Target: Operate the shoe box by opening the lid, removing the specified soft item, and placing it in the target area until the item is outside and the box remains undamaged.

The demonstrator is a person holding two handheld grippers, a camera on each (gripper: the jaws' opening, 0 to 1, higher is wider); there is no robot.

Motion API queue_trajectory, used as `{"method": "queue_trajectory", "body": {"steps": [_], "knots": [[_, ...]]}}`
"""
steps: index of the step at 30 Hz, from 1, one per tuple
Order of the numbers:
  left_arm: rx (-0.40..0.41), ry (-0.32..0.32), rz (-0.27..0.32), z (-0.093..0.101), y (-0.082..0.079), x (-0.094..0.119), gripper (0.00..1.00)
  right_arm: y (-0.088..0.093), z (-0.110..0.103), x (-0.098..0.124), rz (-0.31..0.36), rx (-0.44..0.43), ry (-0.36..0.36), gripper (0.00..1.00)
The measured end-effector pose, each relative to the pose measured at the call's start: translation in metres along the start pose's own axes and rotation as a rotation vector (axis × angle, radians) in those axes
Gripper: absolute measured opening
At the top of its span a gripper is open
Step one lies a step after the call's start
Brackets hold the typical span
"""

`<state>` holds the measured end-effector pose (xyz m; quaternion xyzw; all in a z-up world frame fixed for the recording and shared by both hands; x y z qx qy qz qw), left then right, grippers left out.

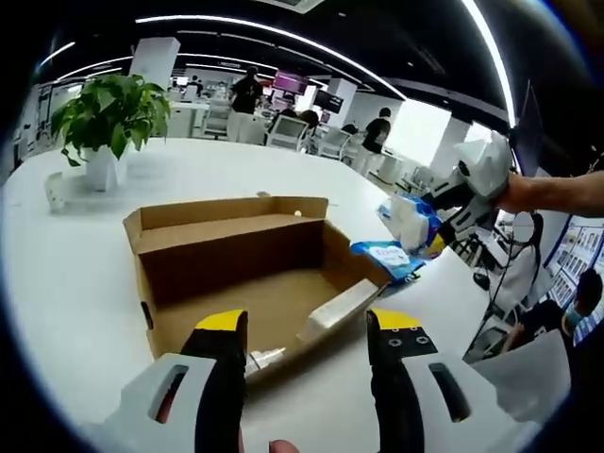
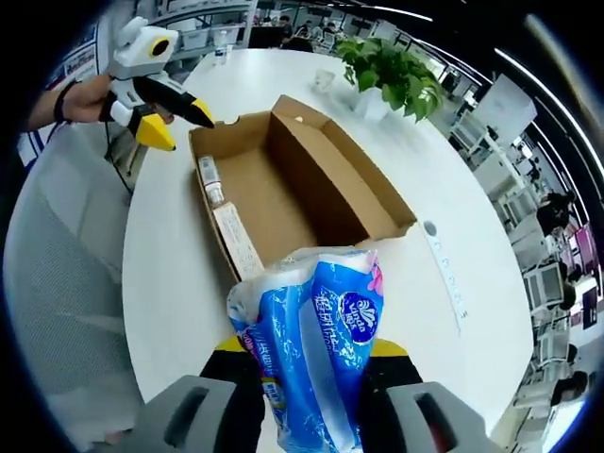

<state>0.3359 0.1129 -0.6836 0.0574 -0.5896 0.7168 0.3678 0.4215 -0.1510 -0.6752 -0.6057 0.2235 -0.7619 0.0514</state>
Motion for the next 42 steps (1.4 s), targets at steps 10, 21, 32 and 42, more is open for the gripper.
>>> {"method": "queue_trajectory", "body": {"steps": [10, 21, 32, 42], "knots": [[-0.018, 0.002, 0.001, 0.006, -0.010, -0.007, 0.52, 0.054, -0.004, 0.012, -0.043, -0.068, 0.019, 0.34], [-0.016, -0.002, 0.010, 0.014, -0.016, -0.010, 0.52, 0.106, 0.002, 0.025, -0.079, -0.128, 0.031, 0.34], [-0.009, -0.047, 0.008, 0.014, -0.015, -0.008, 0.52, 0.153, 0.018, 0.036, -0.117, -0.127, 0.031, 0.34], [0.005, -0.068, -0.001, 0.024, -0.009, -0.006, 0.52, 0.191, 0.040, 0.045, -0.141, -0.150, 0.037, 0.34]]}}
Point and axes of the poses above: the point that each gripper's makers call its tool centre point, and the gripper's own axes: x roughly backward along the fingers, z roughly to its right, y roughly out of its underside, the point moved 5 cm from there along x, roughly backward along the fingers, and after that the axes turned 4 degrees about -y, right-handed, at the moved point
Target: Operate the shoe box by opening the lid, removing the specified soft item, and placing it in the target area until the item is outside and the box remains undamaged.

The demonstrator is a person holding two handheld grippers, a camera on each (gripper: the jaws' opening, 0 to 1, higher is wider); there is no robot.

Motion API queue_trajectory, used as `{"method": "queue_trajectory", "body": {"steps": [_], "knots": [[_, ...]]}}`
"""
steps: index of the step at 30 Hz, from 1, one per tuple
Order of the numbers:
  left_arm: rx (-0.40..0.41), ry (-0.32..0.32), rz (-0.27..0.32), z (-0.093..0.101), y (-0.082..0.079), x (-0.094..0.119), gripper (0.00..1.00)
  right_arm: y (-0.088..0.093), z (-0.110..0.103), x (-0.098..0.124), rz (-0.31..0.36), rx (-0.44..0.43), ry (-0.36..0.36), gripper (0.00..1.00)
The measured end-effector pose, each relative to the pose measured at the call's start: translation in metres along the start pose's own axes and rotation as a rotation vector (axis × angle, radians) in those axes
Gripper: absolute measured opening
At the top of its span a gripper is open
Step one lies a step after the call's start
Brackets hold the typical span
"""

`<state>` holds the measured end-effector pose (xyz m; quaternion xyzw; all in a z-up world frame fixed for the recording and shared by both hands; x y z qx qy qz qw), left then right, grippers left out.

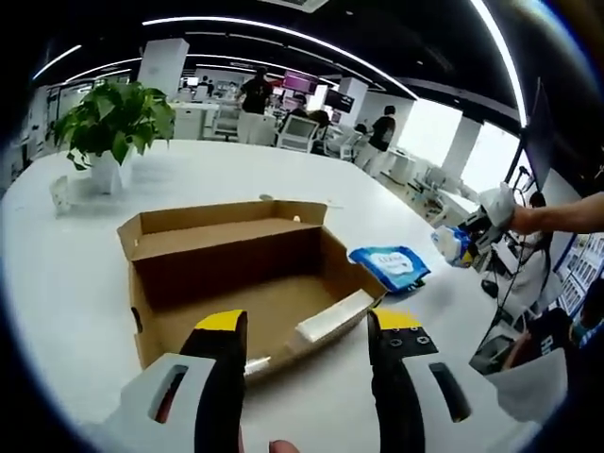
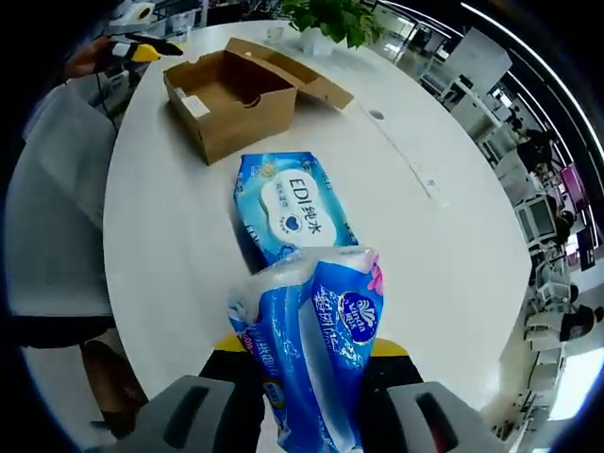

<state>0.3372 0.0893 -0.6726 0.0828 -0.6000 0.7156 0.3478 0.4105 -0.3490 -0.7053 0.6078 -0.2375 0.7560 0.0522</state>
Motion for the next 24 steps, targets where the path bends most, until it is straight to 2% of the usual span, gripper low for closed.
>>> {"method": "queue_trajectory", "body": {"steps": [6, 18, 24], "knots": [[0.013, -0.009, 0.008, 0.003, -0.003, 0.000, 0.52, 0.012, 0.014, -0.002, -0.009, 0.000, 0.000, 0.34], [0.018, -0.027, -0.009, 0.007, 0.001, 0.000, 0.52, 0.027, 0.031, -0.010, -0.020, 0.007, -0.009, 0.34], [0.027, -0.032, 0.009, 0.013, -0.007, 0.001, 0.52, 0.032, 0.045, -0.020, -0.031, 0.013, -0.018, 0.34]]}}
Point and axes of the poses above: the point that each gripper's makers call its tool centre point, and the gripper's own axes: x roughly backward along the fingers, z roughly to its right, y roughly out of its underside, the point moved 5 cm from there along x, roughly backward along the fingers, and after that the axes turned 4 degrees about -y, right-handed, at the moved point
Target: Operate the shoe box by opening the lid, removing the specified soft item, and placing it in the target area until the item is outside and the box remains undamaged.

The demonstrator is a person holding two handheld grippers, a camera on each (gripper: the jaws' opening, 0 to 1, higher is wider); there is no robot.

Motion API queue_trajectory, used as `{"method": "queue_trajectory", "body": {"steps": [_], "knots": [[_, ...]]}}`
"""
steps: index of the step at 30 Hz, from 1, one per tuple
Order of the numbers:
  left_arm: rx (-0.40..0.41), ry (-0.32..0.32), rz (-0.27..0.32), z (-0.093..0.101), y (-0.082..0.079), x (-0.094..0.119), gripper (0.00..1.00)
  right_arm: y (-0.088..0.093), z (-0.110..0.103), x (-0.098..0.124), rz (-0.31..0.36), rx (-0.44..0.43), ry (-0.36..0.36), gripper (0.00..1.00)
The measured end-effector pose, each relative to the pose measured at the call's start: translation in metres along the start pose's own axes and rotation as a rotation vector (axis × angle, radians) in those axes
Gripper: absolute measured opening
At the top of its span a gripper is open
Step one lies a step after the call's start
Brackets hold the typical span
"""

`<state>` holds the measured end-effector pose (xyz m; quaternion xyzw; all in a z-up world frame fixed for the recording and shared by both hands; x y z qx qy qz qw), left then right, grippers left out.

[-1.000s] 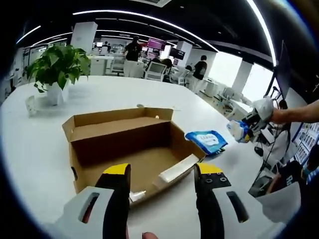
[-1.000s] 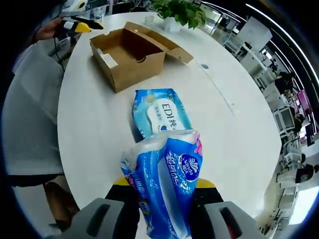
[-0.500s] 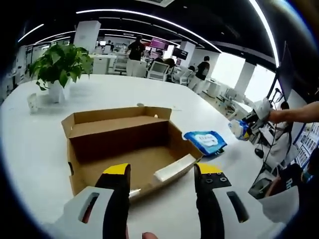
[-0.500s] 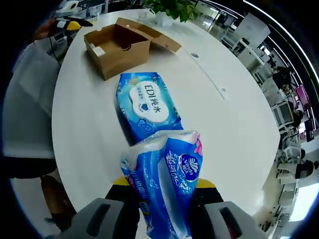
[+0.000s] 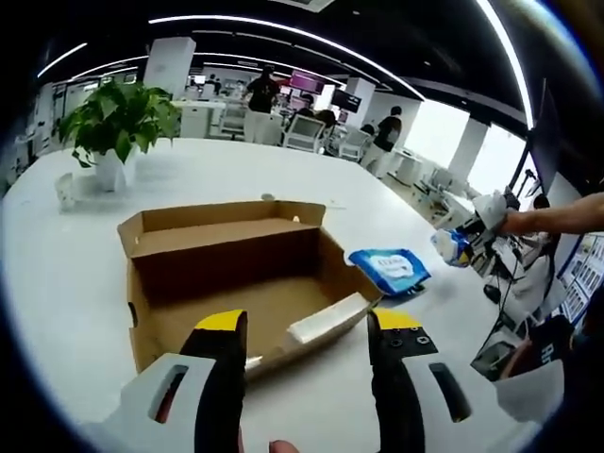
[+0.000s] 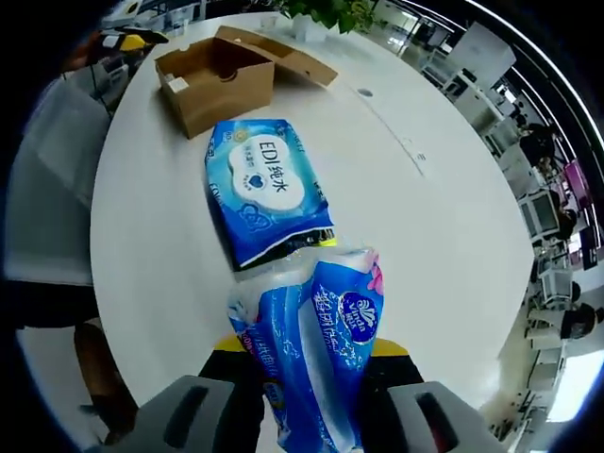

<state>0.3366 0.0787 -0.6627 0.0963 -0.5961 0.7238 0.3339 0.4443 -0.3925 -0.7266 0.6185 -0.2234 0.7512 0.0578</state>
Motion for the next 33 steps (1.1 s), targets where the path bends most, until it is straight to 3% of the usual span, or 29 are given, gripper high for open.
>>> {"method": "queue_trajectory", "body": {"steps": [7, 15, 33], "knots": [[-0.006, -0.008, 0.010, 0.005, -0.008, 0.003, 0.53, 0.000, 0.007, -0.016, -0.004, 0.011, -0.019, 0.35], [0.001, -0.026, 0.015, 0.004, -0.005, 0.009, 0.53, 0.002, 0.008, -0.036, -0.019, 0.037, -0.040, 0.36], [0.002, -0.054, 0.000, 0.001, 0.000, 0.014, 0.53, -0.006, -0.005, -0.053, -0.038, 0.083, -0.062, 0.39]]}}
Point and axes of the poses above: the point that each gripper's makers call its tool centre point, and the gripper's own axes: x roughly backward along the fingers, z roughly to its right, y roughly out of its underside, the point moved 5 cm from there along x, roughly backward along the fingers, and after that the axes turned 4 degrees about -y, right-handed, at the moved point
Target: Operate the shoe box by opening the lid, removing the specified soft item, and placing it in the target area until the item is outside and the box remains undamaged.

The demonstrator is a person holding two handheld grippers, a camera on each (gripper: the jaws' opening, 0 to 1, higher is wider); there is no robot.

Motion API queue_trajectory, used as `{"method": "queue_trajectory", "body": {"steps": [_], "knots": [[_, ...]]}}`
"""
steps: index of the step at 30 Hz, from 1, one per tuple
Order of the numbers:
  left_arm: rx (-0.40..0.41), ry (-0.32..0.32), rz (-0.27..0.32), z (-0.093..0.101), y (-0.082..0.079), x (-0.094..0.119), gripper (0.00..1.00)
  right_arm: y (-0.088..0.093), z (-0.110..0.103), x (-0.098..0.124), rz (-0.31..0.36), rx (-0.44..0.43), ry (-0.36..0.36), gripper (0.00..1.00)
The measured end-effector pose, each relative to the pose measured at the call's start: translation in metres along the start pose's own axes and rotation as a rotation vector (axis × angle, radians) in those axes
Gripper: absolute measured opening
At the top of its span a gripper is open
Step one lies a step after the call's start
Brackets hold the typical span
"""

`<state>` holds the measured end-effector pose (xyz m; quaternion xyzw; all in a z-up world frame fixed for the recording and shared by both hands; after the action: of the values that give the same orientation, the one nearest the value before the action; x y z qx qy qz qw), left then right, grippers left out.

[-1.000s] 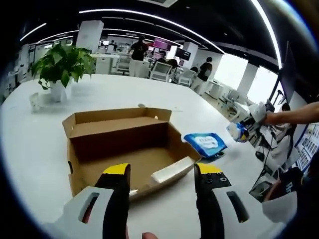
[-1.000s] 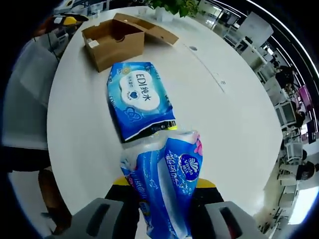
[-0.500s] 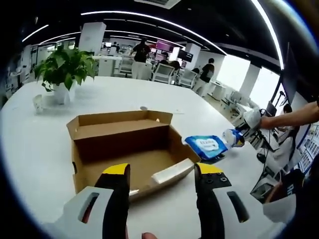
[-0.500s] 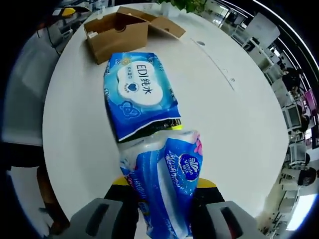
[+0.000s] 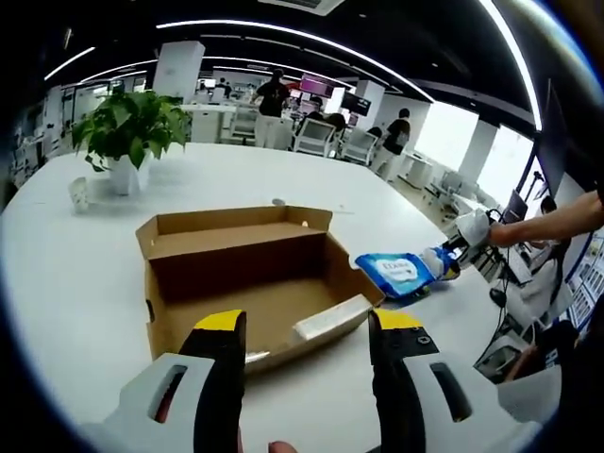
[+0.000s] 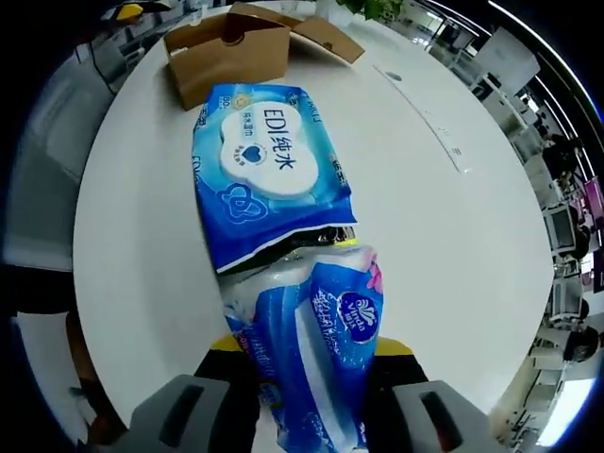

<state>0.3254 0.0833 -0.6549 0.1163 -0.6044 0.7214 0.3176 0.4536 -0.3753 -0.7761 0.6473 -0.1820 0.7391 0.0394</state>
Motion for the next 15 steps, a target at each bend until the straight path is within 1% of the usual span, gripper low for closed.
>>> {"method": "queue_trajectory", "body": {"steps": [5, 8, 11, 15], "knots": [[-0.001, -0.001, -0.005, -0.0002, 0.0015, -0.0019, 0.53, 0.0019, 0.0003, -0.0033, -0.014, 0.005, 0.004, 0.42], [0.009, -0.006, -0.010, -0.0023, 0.0039, -0.0046, 0.53, 0.0022, -0.0007, -0.0047, 0.001, -0.017, 0.003, 0.43], [0.007, -0.005, -0.015, -0.0017, 0.0056, -0.0049, 0.53, 0.0037, 0.0010, -0.0048, -0.006, -0.005, 0.015, 0.44], [0.003, 0.008, -0.018, 0.0000, 0.0078, -0.0064, 0.53, 0.0014, -0.0013, -0.0051, 0.001, -0.011, 0.015, 0.44]]}}
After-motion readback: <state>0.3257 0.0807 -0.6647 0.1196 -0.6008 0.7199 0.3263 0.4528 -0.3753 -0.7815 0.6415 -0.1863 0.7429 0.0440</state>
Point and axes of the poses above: the point that each gripper's makers call its tool centre point, and the gripper's own axes: x roughly backward along the fingers, z roughly to its right, y roughly out of its underside, the point moved 5 cm from there along x, roughly backward along the fingers, and after that the axes turned 4 degrees about -y, right-handed, at the moved point
